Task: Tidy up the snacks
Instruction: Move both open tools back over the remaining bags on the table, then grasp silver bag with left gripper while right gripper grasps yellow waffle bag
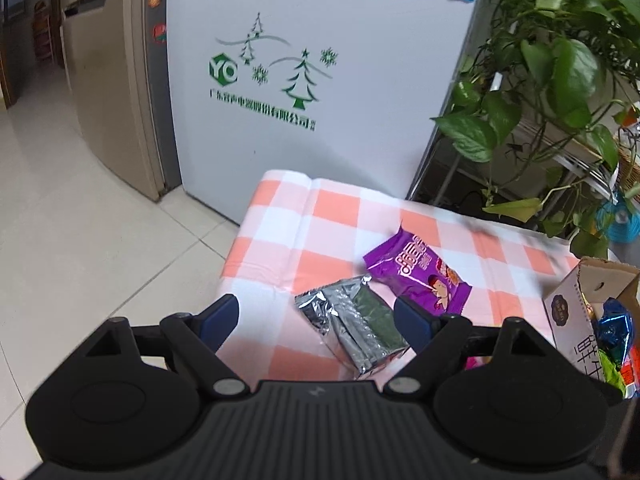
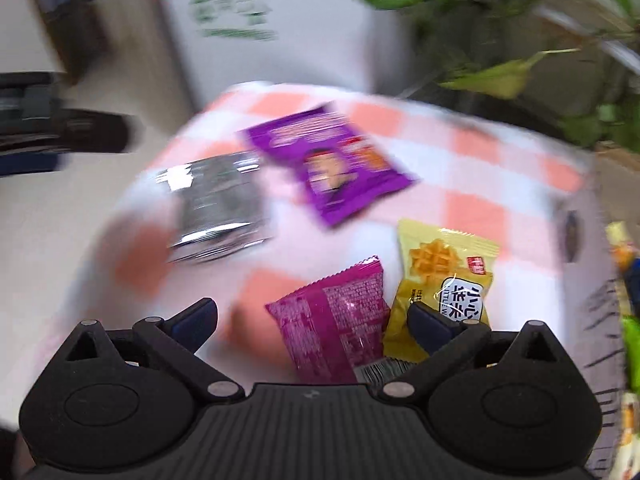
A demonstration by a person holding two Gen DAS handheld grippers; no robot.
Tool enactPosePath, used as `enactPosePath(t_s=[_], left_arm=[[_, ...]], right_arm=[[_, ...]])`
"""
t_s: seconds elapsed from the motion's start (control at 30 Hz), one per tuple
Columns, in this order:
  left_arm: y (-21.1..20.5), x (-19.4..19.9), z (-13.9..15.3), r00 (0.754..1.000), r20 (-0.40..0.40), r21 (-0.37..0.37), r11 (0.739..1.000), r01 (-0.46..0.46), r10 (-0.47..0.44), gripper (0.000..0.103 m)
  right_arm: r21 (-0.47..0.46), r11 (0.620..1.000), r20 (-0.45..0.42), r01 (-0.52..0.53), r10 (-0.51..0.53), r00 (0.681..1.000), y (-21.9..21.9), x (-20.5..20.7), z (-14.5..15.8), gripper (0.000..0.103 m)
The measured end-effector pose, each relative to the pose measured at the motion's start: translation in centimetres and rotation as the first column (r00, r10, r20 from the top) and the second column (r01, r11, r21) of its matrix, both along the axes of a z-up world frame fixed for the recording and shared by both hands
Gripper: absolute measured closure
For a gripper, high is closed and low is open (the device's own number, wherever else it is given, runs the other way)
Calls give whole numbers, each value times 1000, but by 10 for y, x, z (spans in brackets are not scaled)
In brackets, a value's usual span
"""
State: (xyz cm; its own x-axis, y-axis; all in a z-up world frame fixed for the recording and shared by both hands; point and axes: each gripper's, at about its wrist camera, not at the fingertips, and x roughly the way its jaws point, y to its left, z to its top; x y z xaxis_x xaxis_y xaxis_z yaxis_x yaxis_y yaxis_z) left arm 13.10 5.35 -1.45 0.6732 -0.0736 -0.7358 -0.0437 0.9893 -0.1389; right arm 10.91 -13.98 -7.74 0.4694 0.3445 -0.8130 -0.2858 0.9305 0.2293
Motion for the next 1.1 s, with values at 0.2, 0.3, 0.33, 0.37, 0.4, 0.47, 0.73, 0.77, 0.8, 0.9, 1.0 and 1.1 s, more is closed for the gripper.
enactPosePath(t_s=[0.2,0.3,0.33,0.37,0.4,0.47,0.73,0.77,0.8,0.9,1.0,1.1], left_arm=[[0,6,-4,1000,-22,-17,1000,-3,3,19],[-3,13,-9,999,-39,-19,1000,1,-1,19],[-5,15,-12,999,-47,-19,1000,2,-3,19],[-7,17,-14,998,-56,-19,1000,3,-4,19],[-9,19,-17,998,-65,-22,1000,4,-6,19],[-12,23,-22,997,-78,-21,1000,7,-9,19],[-22,40,-43,992,-122,2,1000,13,-13,19],[-23,42,-44,992,-125,4,1000,12,-12,19],[-23,44,-46,992,-128,5,1000,11,-10,19],[-27,48,-50,991,-136,-7,1000,15,-16,19],[-34,51,-54,991,-134,-4,1000,30,-30,19],[-40,54,-58,990,-138,-3,999,33,-33,19]], right_arm=[[99,993,-6,59,-58,998,-40,11,20,1],[121,986,-42,116,-112,993,-59,23,18,5],[115,986,-44,123,-118,992,-60,25,17,6],[104,987,-39,121,-117,992,-61,26,17,7],[95,989,-35,114,-111,993,-59,28,17,7],[80,992,-37,102,-100,994,-58,28,15,8],[17,989,-78,144,-143,987,-55,33,1,14],[15,989,-82,150,-148,986,-55,33,0,15],[11,988,-84,156,-155,984,-56,34,-1,16],[1,984,-90,178,-177,980,-57,37,-4,18],[0,983,-92,185,-184,979,-56,39,-7,19],[-17,981,-83,192,-193,978,-55,41,-8,20]])
